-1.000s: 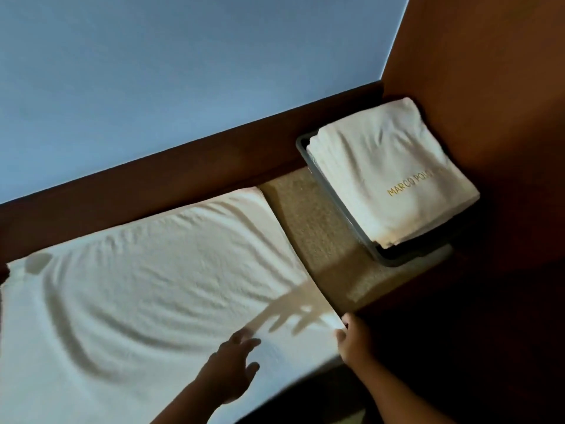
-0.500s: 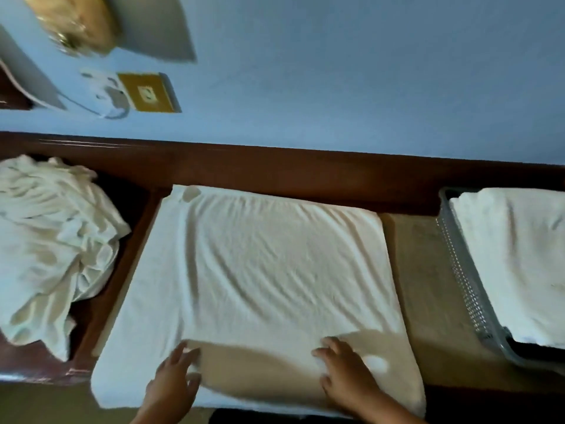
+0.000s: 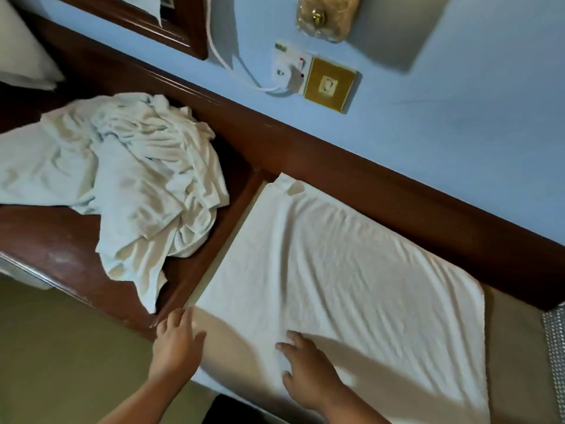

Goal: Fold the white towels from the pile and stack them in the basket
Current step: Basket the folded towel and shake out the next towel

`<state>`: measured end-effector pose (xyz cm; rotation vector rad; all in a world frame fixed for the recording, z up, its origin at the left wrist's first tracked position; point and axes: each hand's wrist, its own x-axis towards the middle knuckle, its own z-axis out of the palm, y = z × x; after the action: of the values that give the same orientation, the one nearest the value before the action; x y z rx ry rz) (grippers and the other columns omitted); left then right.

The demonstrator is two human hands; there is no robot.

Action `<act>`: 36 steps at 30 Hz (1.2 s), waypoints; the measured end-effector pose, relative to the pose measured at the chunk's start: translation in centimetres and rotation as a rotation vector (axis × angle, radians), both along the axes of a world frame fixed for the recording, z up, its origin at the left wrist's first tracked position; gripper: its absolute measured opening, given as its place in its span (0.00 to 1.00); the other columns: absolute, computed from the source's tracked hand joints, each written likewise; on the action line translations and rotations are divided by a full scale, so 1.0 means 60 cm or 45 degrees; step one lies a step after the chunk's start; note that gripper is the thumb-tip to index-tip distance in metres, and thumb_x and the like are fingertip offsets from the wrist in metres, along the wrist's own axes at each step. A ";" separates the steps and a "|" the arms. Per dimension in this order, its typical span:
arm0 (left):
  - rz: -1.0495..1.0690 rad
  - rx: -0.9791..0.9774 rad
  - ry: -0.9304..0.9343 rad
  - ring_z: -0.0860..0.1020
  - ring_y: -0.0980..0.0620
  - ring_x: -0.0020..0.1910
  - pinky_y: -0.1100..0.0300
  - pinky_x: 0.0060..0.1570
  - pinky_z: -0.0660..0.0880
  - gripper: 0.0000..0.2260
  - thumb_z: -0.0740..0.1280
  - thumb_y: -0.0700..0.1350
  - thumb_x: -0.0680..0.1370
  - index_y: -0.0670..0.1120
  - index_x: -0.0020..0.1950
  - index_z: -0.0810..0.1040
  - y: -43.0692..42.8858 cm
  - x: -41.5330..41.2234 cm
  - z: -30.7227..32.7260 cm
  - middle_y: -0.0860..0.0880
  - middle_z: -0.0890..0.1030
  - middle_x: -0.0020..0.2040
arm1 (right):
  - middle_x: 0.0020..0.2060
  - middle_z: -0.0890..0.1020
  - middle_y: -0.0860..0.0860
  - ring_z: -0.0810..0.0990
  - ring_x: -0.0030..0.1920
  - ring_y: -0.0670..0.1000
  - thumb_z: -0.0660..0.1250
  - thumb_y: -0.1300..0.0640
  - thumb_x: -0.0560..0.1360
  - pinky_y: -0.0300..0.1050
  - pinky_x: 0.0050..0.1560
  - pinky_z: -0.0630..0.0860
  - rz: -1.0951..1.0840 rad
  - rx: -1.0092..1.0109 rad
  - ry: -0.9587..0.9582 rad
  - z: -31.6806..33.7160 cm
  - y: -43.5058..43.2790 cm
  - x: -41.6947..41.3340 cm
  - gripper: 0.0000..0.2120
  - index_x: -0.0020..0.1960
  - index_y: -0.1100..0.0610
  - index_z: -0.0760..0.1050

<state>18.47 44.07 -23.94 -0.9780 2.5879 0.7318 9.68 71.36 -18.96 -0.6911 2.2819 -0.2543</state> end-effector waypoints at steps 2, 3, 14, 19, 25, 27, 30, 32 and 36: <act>0.028 -0.010 0.027 0.69 0.39 0.66 0.45 0.61 0.71 0.25 0.69 0.53 0.79 0.46 0.73 0.71 -0.009 -0.020 0.001 0.45 0.73 0.67 | 0.81 0.52 0.48 0.56 0.79 0.51 0.62 0.51 0.77 0.46 0.75 0.61 0.052 0.020 0.000 -0.002 -0.042 -0.009 0.29 0.78 0.46 0.61; 0.049 0.009 0.010 0.71 0.41 0.64 0.47 0.61 0.71 0.22 0.68 0.54 0.79 0.47 0.71 0.73 -0.015 -0.031 0.003 0.46 0.76 0.65 | 0.81 0.52 0.49 0.56 0.79 0.52 0.62 0.50 0.77 0.47 0.75 0.61 0.074 0.033 0.001 -0.003 -0.061 -0.013 0.29 0.78 0.46 0.61; -0.247 0.107 -0.481 0.81 0.49 0.52 0.60 0.46 0.76 0.08 0.65 0.47 0.75 0.50 0.53 0.77 -0.076 -0.064 0.042 0.52 0.78 0.47 | 0.80 0.52 0.50 0.57 0.78 0.53 0.61 0.52 0.78 0.49 0.74 0.63 0.081 0.084 0.044 0.010 -0.152 -0.092 0.28 0.78 0.48 0.61; -0.389 0.059 -0.516 0.80 0.50 0.51 0.60 0.49 0.76 0.11 0.64 0.47 0.76 0.48 0.56 0.77 -0.088 -0.164 0.067 0.50 0.81 0.55 | 0.81 0.53 0.51 0.56 0.79 0.54 0.61 0.53 0.78 0.48 0.75 0.62 -0.033 0.087 0.049 0.015 -0.155 -0.157 0.29 0.78 0.48 0.60; 0.001 0.468 -0.136 0.75 0.50 0.34 0.59 0.31 0.68 0.13 0.75 0.49 0.74 0.45 0.38 0.74 -0.091 -0.377 0.067 0.48 0.76 0.37 | 0.81 0.51 0.52 0.58 0.78 0.57 0.61 0.52 0.78 0.52 0.74 0.63 -0.114 0.133 0.039 0.007 -0.163 -0.272 0.29 0.78 0.48 0.59; 0.074 0.528 -0.087 0.75 0.48 0.41 0.59 0.38 0.69 0.15 0.76 0.51 0.74 0.41 0.49 0.79 -0.087 -0.444 0.052 0.46 0.76 0.44 | 0.81 0.51 0.51 0.58 0.77 0.58 0.62 0.49 0.79 0.52 0.73 0.64 -0.115 0.134 0.069 -0.005 -0.165 -0.311 0.31 0.79 0.47 0.57; 0.179 0.655 0.045 0.80 0.44 0.51 0.55 0.46 0.77 0.26 0.77 0.52 0.73 0.43 0.67 0.76 -0.080 -0.549 0.025 0.43 0.80 0.56 | 0.79 0.58 0.54 0.60 0.77 0.56 0.64 0.46 0.78 0.53 0.73 0.66 -0.061 0.089 0.164 -0.032 -0.176 -0.379 0.29 0.77 0.50 0.63; 0.277 0.750 0.104 0.81 0.43 0.50 0.54 0.44 0.77 0.26 0.75 0.54 0.74 0.43 0.67 0.74 -0.070 -0.614 0.021 0.41 0.81 0.55 | 0.69 0.72 0.56 0.71 0.71 0.58 0.66 0.48 0.76 0.55 0.68 0.73 0.000 -0.004 0.302 -0.044 -0.180 -0.428 0.23 0.69 0.55 0.73; 0.082 0.661 0.129 0.77 0.44 0.59 0.56 0.52 0.75 0.18 0.69 0.48 0.80 0.43 0.67 0.73 -0.063 -0.714 0.030 0.44 0.77 0.61 | 0.66 0.75 0.56 0.76 0.63 0.57 0.68 0.51 0.77 0.52 0.63 0.75 0.002 -0.080 0.472 -0.042 -0.188 -0.518 0.22 0.69 0.55 0.73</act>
<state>-24.40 40.30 -22.17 -0.8714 2.2609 1.4087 -21.41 60.08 -21.50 -0.8284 2.6336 -0.2111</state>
